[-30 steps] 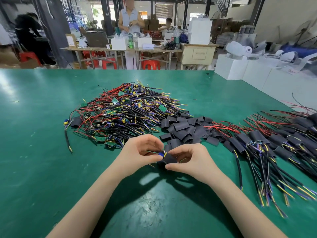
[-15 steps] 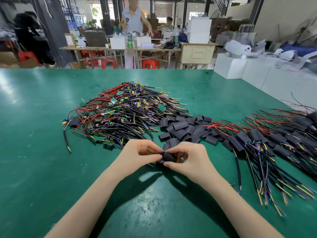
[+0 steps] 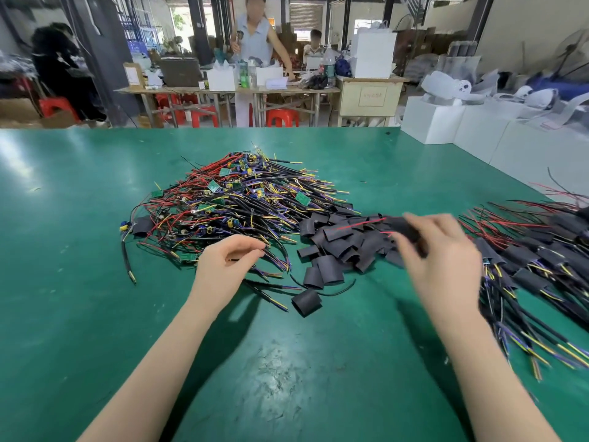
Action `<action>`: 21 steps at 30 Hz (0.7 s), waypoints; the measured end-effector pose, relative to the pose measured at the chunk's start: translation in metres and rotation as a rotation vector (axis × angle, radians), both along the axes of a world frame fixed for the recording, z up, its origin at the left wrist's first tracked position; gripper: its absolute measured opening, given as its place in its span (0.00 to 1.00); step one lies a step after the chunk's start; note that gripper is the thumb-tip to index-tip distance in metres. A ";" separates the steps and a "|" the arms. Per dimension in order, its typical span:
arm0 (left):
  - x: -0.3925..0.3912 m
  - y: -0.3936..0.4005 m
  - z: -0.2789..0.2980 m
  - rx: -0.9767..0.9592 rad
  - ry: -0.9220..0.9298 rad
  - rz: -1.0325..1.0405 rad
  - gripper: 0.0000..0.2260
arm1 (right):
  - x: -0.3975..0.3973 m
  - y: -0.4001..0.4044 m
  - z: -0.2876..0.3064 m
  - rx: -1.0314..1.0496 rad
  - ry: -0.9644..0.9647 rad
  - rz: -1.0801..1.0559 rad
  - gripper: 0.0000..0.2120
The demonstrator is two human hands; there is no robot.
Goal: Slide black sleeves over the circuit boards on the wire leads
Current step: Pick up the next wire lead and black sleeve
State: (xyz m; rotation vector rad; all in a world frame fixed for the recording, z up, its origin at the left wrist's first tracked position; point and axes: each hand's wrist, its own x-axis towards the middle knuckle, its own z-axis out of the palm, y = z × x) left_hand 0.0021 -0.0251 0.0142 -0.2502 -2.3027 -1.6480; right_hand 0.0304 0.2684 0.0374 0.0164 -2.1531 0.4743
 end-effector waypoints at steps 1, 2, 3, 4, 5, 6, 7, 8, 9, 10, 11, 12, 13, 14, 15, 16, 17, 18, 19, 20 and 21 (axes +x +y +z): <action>-0.001 -0.001 0.000 0.004 0.002 0.022 0.07 | -0.002 0.013 0.001 -0.035 0.002 -0.092 0.14; -0.001 -0.003 0.001 0.007 0.002 0.037 0.08 | -0.003 0.025 0.000 -0.075 -0.009 -0.181 0.14; -0.001 -0.004 0.001 0.010 0.004 0.047 0.08 | -0.004 0.036 -0.001 -0.109 -0.039 -0.265 0.14; -0.001 -0.005 0.001 0.011 0.006 0.051 0.09 | -0.006 0.046 -0.003 -0.130 -0.089 -0.339 0.15; -0.001 -0.005 0.001 0.007 0.006 0.055 0.09 | -0.007 0.054 -0.005 -0.140 -0.152 -0.398 0.15; -0.002 -0.005 0.001 -0.001 0.006 0.058 0.10 | -0.008 0.060 -0.009 -0.145 -0.213 -0.439 0.16; -0.002 -0.005 0.000 -0.010 0.007 0.063 0.09 | -0.009 0.064 -0.011 -0.148 -0.256 -0.459 0.17; -0.002 -0.006 0.000 -0.020 0.010 0.071 0.09 | -0.009 0.065 -0.013 -0.150 -0.272 -0.466 0.18; -0.002 -0.006 0.000 -0.028 0.015 0.080 0.09 | -0.010 0.063 -0.014 -0.150 -0.259 -0.463 0.20; -0.003 -0.008 0.000 -0.041 0.023 0.093 0.09 | -0.011 0.060 -0.014 -0.150 -0.221 -0.445 0.22; -0.004 -0.010 -0.001 -0.059 0.031 0.115 0.09 | -0.011 0.055 -0.012 -0.146 -0.164 -0.408 0.22; -0.006 -0.012 -0.002 -0.084 0.039 0.152 0.09 | -0.012 0.049 -0.011 -0.133 -0.100 -0.347 0.22; -0.007 -0.014 -0.002 -0.113 0.047 0.203 0.08 | -0.013 0.042 -0.011 -0.112 -0.047 -0.265 0.20; -0.008 -0.017 -0.003 -0.144 0.053 0.264 0.09 | -0.013 0.032 -0.011 -0.094 -0.020 -0.172 0.18; -0.009 -0.020 -0.004 -0.177 0.053 0.323 0.10 | -0.012 0.021 -0.011 -0.083 -0.022 -0.071 0.16; -0.010 -0.023 -0.006 -0.220 0.042 0.369 0.11 | -0.011 0.009 -0.012 -0.074 -0.048 0.033 0.14; -0.011 -0.026 -0.007 -0.280 0.016 0.395 0.12 | -0.009 -0.004 -0.014 -0.060 -0.089 0.137 0.13; -0.013 -0.029 -0.009 -0.353 -0.023 0.400 0.13 | -0.007 -0.017 -0.017 -0.035 -0.138 0.240 0.12; -0.014 -0.032 -0.011 -0.425 -0.068 0.391 0.14 | -0.005 -0.028 -0.020 -0.004 -0.188 0.339 0.11; -0.016 -0.033 -0.013 -0.479 -0.106 0.381 0.13 | -0.003 -0.037 -0.023 0.033 -0.235 0.435 0.11; -0.016 -0.034 -0.013 -0.507 -0.127 0.373 0.13 | -0.001 -0.045 -0.026 0.071 -0.280 0.523 0.11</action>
